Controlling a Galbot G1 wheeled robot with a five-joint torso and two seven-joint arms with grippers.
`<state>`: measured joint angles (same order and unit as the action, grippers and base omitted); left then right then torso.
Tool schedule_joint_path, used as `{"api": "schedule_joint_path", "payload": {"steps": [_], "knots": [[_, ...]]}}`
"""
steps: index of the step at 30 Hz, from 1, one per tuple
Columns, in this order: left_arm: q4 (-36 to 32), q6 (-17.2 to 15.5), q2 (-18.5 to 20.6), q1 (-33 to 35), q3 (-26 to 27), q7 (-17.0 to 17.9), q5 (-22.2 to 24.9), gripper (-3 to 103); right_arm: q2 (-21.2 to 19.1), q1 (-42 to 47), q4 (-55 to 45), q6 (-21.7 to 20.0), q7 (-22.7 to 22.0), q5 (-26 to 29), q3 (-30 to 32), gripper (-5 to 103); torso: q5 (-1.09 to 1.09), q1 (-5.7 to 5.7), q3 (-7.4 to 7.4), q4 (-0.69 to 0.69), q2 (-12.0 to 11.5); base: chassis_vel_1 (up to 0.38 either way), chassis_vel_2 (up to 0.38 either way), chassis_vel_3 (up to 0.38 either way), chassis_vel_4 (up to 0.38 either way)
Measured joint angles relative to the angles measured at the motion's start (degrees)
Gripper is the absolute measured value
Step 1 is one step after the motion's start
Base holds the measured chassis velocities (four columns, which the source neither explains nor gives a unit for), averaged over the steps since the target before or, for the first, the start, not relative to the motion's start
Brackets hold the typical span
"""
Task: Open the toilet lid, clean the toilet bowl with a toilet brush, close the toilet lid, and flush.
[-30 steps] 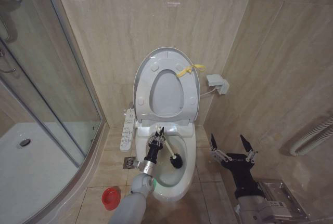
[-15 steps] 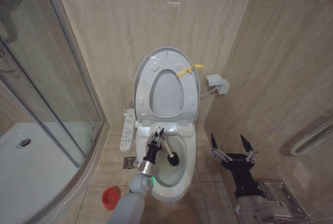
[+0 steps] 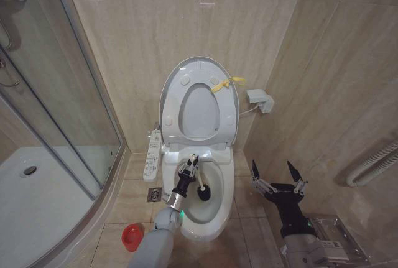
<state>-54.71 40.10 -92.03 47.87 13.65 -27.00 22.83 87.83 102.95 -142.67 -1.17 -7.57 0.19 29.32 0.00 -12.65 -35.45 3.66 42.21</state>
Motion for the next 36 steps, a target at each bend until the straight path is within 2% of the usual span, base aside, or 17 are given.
{"api": "schedule_joint_path", "payload": {"steps": [2,5,6,8,14,16,17,19,20,23,24,25,26,30,34,36], "knots": [[-0.3,0.1,-0.1,-0.2,-0.3,0.6,0.2,22,0.0,0.0,0.0,0.0,0.0,0.0,0.0,100,0.0,0.0,0.0,0.01,0.0,0.0,0.0,0.0,0.0],[-2.4,-1.3,-0.1,-0.8,-3.0,3.5,8.6,22,0.0,0.0,0.0,0.0,0.0,0.0,0.0,100,0.0,0.0,0.0,0.01,0.0,0.0,0.0,0.0,0.0],[-2.4,-1.3,-0.1,-0.8,-3.0,3.5,8.6,22,0.0,0.0,0.0,0.0,0.0,0.0,0.0,100,0.0,0.0,0.0,0.01,0.0,0.0,0.0,0.0,0.0],[-3.4,-2.5,-0.2,-1.1,-3.7,4.5,13.9,22,0.0,0.0,0.0,0.0,0.0,0.0,0.0,100,0.0,0.0,0.0,0.02,0.0,0.0,0.0,0.0,0.0],[-2.3,-3.4,-0.2,-0.9,-3.6,4.2,13.2,22,0.0,0.0,0.0,0.0,0.0,0.0,0.0,100,0.0,0.0,0.0,0.0,0.0,0.0,0.0,0.0,0.0],[-1.1,-3.3,-0.2,-0.4,-2.6,3.7,8.5,22,0.0,0.0,0.0,0.0,0.0,0.0,0.0,100,0.0,0.0,0.0,0.0,0.0,0.0,0.0,0.0,0.0],[-1.1,-3.3,-0.2,-0.4,-2.6,3.7,8.5,22,0.0,0.0,0.0,0.0,0.0,0.0,0.0,100,0.0,0.0,0.0,0.0,0.0,0.0,0.0,0.0,0.0],[0.1,-2.0,-0.1,-0.3,-0.9,3.1,0.5,22,0.0,0.0,0.0,0.0,0.0,0.0,0.0,100,0.01,0.0,0.01,0.0,0.0,0.0,0.0,0.0,0.0],[0.4,-1.6,-0.1,-0.4,-0.6,3.0,-1.9,22,0.0,0.0,0.0,0.0,0.0,0.0,0.0,100,0.0,0.0,0.0,0.0,0.0,0.0,0.0,0.0,0.0],[0.6,-1.3,-0.1,-0.6,-0.5,2.9,-3.3,22,0.0,0.0,0.0,0.0,0.0,0.0,0.0,100,0.0,0.0,0.0,0.01,0.0,0.0,0.0,0.0,0.0],[0.5,-1.4,-0.1,-0.6,-0.9,3.0,-1.9,22,0.0,0.0,0.0,0.0,0.0,0.0,0.0,100,0.01,0.0,0.0,0.0,0.0,0.0,0.0,0.0,0.0],[0.0,-1.9,-0.1,-0.6,-1.9,3.2,1.3,22,0.0,0.0,0.0,0.0,0.0,0.0,0.0,100,0.0,0.0,0.0,-0.01,0.0,0.0,0.0,0.0,0.0],[0.0,-1.9,-0.1,-0.6,-1.9,3.2,1.3,22,0.0,0.0,0.0,0.0,0.0,0.0,0.0,100,0.0,0.0,0.0,-0.01,0.0,0.0,0.0,0.0,0.0],[-2.4,-4.6,-0.1,-0.6,-4.6,4.0,15.3,22,0.0,0.0,0.0,0.0,0.0,0.0,0.0,100,0.0,0.0,0.0,0.01,0.0,0.0,0.0,0.0,0.0],[-1.9,-4.7,-0.1,-0.9,-4.4,3.6,15.6,22,0.0,0.0,0.0,0.0,0.0,0.0,0.0,100,0.0,0.0,0.0,0.0,0.0,0.0,0.0,0.0,0.0],[0.4,-3.0,-0.1,-1.2,-3.1,2.1,11.3,22,0.0,0.0,0.0,0.0,0.0,0.0,0.0,100,0.0,0.0,0.0,0.01,0.0,0.0,0.0,0.0,0.0]]}}
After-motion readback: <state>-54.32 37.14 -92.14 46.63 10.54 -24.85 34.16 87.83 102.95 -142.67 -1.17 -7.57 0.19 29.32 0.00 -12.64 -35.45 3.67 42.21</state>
